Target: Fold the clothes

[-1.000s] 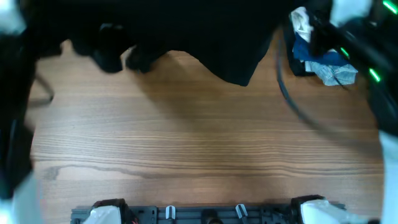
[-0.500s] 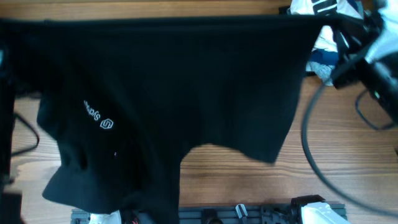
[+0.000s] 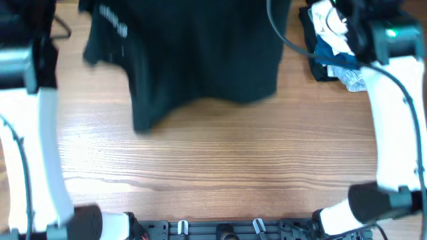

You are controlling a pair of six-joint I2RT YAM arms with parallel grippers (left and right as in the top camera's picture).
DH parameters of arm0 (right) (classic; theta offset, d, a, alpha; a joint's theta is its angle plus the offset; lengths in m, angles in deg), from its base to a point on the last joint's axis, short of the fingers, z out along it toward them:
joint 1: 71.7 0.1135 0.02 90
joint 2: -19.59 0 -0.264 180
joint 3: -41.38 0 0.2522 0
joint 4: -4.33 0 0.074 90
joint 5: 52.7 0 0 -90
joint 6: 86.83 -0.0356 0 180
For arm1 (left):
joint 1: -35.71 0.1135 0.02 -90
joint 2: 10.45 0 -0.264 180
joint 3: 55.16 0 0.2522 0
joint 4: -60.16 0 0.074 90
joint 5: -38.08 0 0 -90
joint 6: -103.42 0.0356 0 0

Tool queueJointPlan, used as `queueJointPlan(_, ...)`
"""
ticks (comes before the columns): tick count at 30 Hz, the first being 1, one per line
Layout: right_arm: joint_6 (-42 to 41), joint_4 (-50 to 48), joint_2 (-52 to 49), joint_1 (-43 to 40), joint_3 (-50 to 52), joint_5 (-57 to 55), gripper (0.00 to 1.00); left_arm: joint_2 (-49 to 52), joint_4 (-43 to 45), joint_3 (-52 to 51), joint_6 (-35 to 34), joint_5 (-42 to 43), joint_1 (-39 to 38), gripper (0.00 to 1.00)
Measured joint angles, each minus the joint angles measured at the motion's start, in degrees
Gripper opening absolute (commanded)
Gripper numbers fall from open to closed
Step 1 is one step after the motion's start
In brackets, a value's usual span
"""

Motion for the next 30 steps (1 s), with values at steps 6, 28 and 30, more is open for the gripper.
queueJointPlan(6, 0.0, -6.9, -0.1, -0.2, -1.4, -0.5, 0.04, 2.1, 8.4, -0.4, 0.8, 0.2, 0.0, 0.04)
queueJointPlan(28, -0.8, 34.7, -13.0, -3.9, -3.1, 4.1, 0.04, 6.3, -44.9, 0.7, 1.2, 6.0, -0.1, 0.04)
queueJointPlan(30, -1.5, 37.0, -12.2, -4.1, -3.1, 4.2, 0.04, 6.5, -47.8, 0.7, 1.0, 6.4, 0.0, 0.04)
